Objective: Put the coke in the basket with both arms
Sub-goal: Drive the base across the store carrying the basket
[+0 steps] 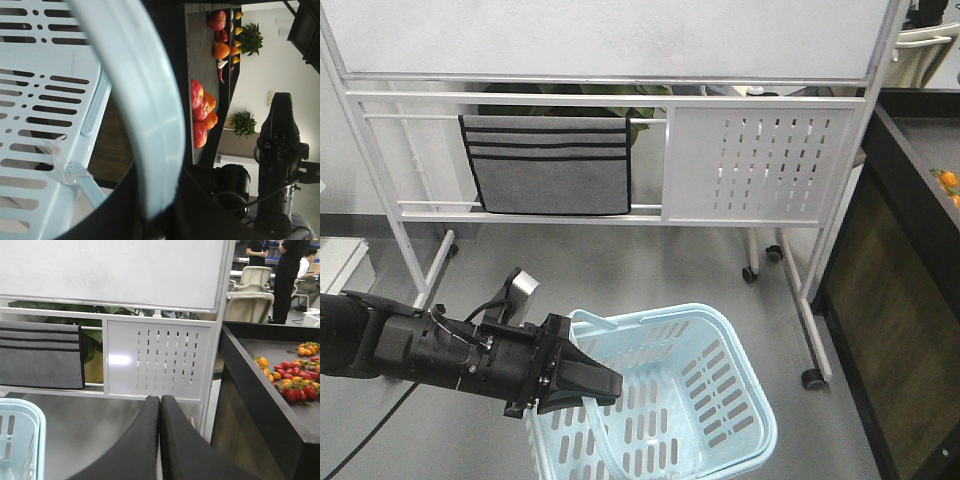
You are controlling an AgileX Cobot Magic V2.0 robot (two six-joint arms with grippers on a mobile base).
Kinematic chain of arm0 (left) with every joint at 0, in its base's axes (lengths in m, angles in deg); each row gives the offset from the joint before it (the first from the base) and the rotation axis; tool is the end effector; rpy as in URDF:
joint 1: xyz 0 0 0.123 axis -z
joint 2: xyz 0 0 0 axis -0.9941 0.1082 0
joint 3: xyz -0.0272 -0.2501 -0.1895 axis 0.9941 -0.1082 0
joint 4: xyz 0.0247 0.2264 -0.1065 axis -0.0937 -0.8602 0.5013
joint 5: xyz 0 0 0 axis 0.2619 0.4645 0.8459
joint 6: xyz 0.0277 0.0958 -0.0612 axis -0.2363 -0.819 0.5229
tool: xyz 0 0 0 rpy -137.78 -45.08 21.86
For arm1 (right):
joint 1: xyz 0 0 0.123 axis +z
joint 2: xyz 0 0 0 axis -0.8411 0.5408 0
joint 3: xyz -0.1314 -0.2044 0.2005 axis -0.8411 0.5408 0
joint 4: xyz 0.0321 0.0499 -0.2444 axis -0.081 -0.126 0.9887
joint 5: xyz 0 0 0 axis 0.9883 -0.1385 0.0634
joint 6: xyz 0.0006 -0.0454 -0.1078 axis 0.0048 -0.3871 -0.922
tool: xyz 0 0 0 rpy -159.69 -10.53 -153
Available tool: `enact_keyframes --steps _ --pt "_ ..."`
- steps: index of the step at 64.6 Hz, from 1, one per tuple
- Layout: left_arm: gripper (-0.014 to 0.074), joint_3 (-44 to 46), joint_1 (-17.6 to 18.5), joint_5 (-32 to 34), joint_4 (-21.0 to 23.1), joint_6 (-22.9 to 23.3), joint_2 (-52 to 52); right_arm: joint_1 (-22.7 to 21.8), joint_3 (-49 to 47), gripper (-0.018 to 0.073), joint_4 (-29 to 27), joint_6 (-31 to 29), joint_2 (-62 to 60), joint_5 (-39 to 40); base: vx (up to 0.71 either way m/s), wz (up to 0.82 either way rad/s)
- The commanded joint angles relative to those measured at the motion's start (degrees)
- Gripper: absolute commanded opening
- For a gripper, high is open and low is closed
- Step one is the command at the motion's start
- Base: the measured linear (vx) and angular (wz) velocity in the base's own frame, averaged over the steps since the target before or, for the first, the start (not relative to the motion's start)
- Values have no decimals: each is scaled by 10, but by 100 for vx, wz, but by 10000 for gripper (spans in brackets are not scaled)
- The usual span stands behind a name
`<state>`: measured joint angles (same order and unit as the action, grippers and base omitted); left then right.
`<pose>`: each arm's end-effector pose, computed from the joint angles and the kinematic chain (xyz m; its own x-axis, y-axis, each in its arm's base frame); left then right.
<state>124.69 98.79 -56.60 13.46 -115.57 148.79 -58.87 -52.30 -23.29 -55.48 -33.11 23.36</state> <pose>0.2739 -0.1834 0.1869 -0.9998 -0.0162 -0.0099 0.0040 0.3280 -0.9447 0.0521 -0.0020 0.1917 -0.0535 -0.0819 -0.9952 0.0273 0.9961 -0.0834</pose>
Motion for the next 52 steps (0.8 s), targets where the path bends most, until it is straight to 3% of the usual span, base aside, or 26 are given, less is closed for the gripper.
enact_keyframes --steps 1,22,52 --pt "-7 9 4 -57 38 -6 -30 -3 5 -10 2 -3 -7 45 19 8" --pt "-7 9 4 -57 38 -6 -30 -3 5 -10 2 -3 -7 45 19 23" --pt "-7 9 4 -57 38 -6 -30 -3 5 -10 2 -3 -7 45 17 48"
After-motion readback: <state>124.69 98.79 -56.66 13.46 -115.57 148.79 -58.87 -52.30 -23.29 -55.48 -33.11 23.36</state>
